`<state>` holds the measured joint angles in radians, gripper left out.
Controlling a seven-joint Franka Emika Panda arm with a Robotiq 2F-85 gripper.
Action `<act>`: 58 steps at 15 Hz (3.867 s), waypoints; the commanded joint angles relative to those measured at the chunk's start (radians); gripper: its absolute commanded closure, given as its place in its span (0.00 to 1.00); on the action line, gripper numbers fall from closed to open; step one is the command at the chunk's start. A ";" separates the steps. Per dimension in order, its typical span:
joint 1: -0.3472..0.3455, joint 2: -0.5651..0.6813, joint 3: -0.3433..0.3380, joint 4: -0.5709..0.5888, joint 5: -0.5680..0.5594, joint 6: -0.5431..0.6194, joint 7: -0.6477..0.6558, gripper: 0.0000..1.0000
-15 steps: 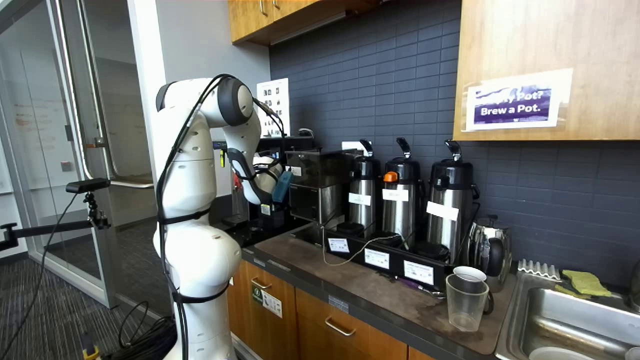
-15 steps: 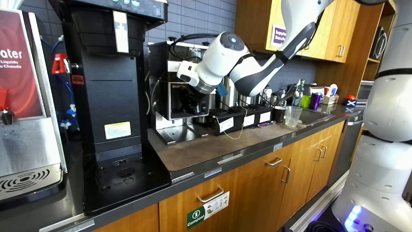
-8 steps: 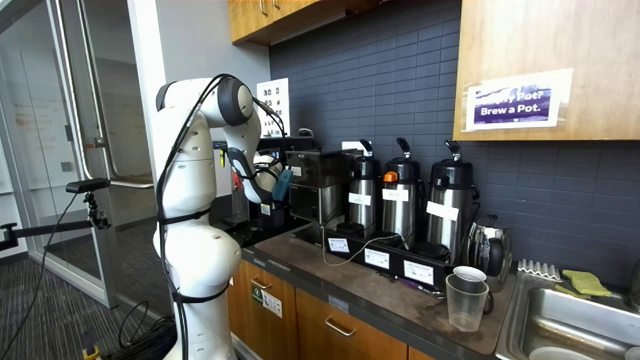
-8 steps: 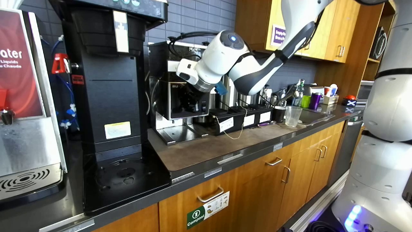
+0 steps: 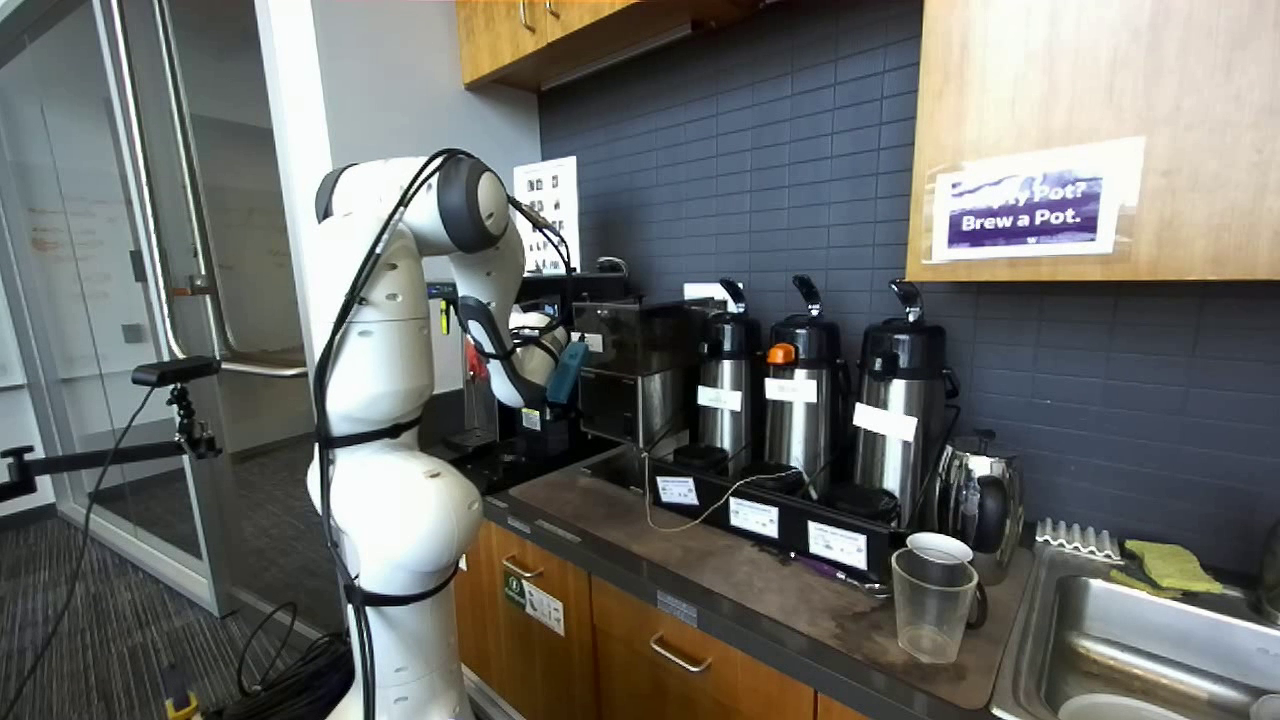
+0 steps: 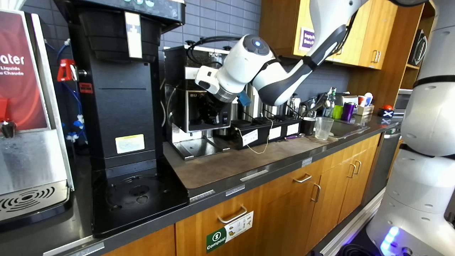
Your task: Press a button on the coffeemaker
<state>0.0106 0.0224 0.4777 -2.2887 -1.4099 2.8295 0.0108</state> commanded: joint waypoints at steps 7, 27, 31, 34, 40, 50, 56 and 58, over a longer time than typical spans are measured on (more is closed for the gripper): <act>-0.010 0.017 -0.012 0.025 -0.044 0.041 0.024 1.00; -0.025 0.069 -0.036 0.057 -0.177 0.075 0.091 1.00; -0.026 0.070 -0.038 0.053 -0.198 0.078 0.077 1.00; -0.025 0.072 -0.038 0.050 -0.191 0.073 0.062 1.00; -0.025 0.068 -0.038 0.037 -0.172 0.046 0.020 1.00; -0.034 0.099 -0.042 0.023 -0.115 0.032 -0.054 1.00; 0.040 0.006 -0.008 -0.056 0.312 -0.019 -0.303 1.00; 0.056 -0.051 0.033 -0.087 0.445 -0.085 -0.367 1.00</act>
<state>0.0471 0.0867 0.4665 -2.3062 -1.1148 2.8215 -0.2757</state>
